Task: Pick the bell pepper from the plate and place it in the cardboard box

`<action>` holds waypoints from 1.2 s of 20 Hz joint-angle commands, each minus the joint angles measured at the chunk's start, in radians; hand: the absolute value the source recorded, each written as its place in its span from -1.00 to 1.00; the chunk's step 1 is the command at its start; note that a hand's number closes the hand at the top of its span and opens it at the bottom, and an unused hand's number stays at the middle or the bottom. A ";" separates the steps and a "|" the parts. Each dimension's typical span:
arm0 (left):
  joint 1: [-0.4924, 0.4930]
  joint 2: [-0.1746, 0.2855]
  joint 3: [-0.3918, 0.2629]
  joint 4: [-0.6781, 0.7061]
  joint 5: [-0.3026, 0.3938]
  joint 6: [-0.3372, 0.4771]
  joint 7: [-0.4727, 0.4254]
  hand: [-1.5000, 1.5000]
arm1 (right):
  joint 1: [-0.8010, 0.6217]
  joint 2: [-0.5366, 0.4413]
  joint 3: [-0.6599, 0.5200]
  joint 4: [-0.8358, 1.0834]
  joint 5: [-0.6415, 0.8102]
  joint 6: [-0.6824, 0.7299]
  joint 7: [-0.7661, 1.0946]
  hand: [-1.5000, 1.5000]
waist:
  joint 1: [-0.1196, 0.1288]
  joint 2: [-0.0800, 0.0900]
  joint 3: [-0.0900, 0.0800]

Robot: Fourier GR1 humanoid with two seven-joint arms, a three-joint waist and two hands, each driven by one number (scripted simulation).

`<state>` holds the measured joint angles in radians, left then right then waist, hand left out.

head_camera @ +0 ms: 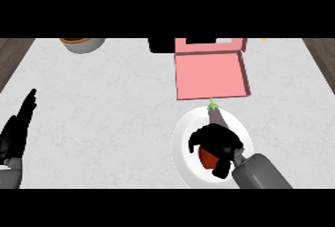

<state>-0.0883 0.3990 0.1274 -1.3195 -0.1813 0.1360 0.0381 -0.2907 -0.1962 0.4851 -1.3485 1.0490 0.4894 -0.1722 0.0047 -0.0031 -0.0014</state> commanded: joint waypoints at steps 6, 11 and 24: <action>0.017 0.003 0.040 0.013 0.006 -0.037 -0.041 0.00 | -0.027 0.022 -0.040 0.081 0.103 -0.265 -0.080 1.00 | 0.000 0.004 0.001; 0.042 -0.002 0.056 -0.003 0.001 0.012 0.009 0.00 | 0.122 0.049 -0.418 -0.002 0.030 -0.461 0.330 1.00 | -0.106 -0.012 0.005; 0.022 0.014 0.040 -0.037 -0.004 -0.030 0.033 0.00 | 0.409 0.098 -0.478 -0.535 0.303 -0.843 0.602 1.00 | -0.028 -0.005 0.000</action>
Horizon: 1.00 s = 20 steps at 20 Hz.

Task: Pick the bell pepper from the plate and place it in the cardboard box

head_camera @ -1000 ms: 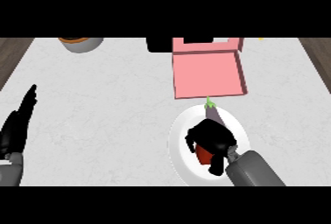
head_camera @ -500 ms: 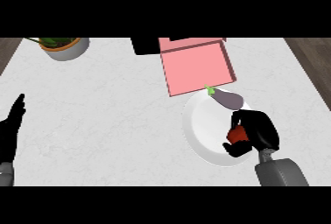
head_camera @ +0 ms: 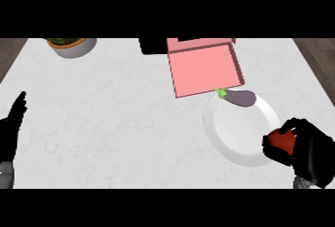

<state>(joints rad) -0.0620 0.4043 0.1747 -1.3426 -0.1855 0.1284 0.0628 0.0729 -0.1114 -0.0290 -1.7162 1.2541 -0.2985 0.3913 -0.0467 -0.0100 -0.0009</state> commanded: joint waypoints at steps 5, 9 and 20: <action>-0.021 -0.022 -0.024 -0.019 -0.023 -0.019 0.010 0.00 | 0.131 0.045 0.111 -0.329 0.107 -0.029 0.017 1.00 | 0.039 0.008 0.001; -0.006 -0.044 -0.027 -0.034 -0.035 -0.004 0.013 0.00 | -0.060 0.067 0.136 -0.323 0.077 0.110 0.065 1.00 | 0.048 0.009 0.001; -0.074 -0.021 0.014 0.040 -0.007 -0.056 -0.013 0.00 | -0.645 0.111 -0.004 0.004 -0.042 0.155 0.229 1.00 | 0.059 0.012 0.001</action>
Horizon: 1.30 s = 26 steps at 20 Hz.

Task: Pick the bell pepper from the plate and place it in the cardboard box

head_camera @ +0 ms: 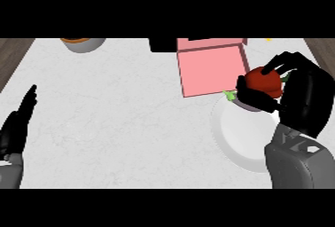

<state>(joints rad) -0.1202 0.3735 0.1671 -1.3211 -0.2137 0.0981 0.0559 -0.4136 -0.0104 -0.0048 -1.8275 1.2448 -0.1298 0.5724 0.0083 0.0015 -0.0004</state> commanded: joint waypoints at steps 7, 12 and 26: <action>-0.004 0.024 0.016 -0.028 -0.002 -0.034 0.012 0.00 | -0.393 -0.026 -0.201 0.505 -0.176 -0.137 -0.034 1.00 | 0.014 0.003 0.001; 0.037 -0.040 -0.020 -0.030 -0.031 0.002 -0.016 0.00 | -0.528 -0.107 -0.280 0.790 -0.244 -0.206 -0.133 1.00 | 0.018 0.005 0.001; -0.045 -0.019 -0.007 -0.026 -0.034 -0.017 0.032 0.00 | -0.711 -0.127 -0.469 1.366 -0.376 -0.500 -0.327 -1.00 | 0.052 0.020 0.002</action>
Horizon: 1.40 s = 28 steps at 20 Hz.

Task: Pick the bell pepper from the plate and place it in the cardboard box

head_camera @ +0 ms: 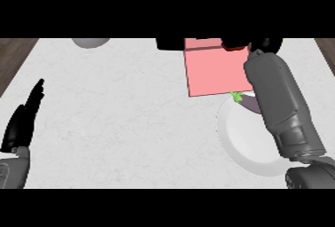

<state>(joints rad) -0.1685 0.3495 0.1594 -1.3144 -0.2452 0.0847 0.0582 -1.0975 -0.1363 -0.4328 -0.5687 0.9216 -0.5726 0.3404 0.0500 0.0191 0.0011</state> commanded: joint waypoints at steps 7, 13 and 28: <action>0.027 -0.034 -0.023 -0.041 -0.028 0.025 0.023 0.00 | -0.087 -0.022 -0.077 0.120 -0.108 -0.188 -0.248 -1.00 | 0.002 -0.003 0.000; 0.054 -0.036 -0.007 -0.017 -0.023 0.027 -0.007 0.00 | 0.002 -0.023 -0.188 -0.026 -0.311 -0.238 -0.480 -1.00 | -0.027 -0.011 0.001; 0.108 0.001 0.053 -0.068 0.002 -0.004 0.030 0.00 | 0.562 -0.005 -0.160 -0.680 -0.547 0.070 -0.448 -1.00 | -0.080 -0.030 -0.001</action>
<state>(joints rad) -0.0632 0.3517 0.2059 -1.3750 -0.2441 0.0801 0.0687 -0.6898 -0.1148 -0.5876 -1.0832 0.4229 -0.5850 -0.1380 -0.0234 -0.0104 -0.0004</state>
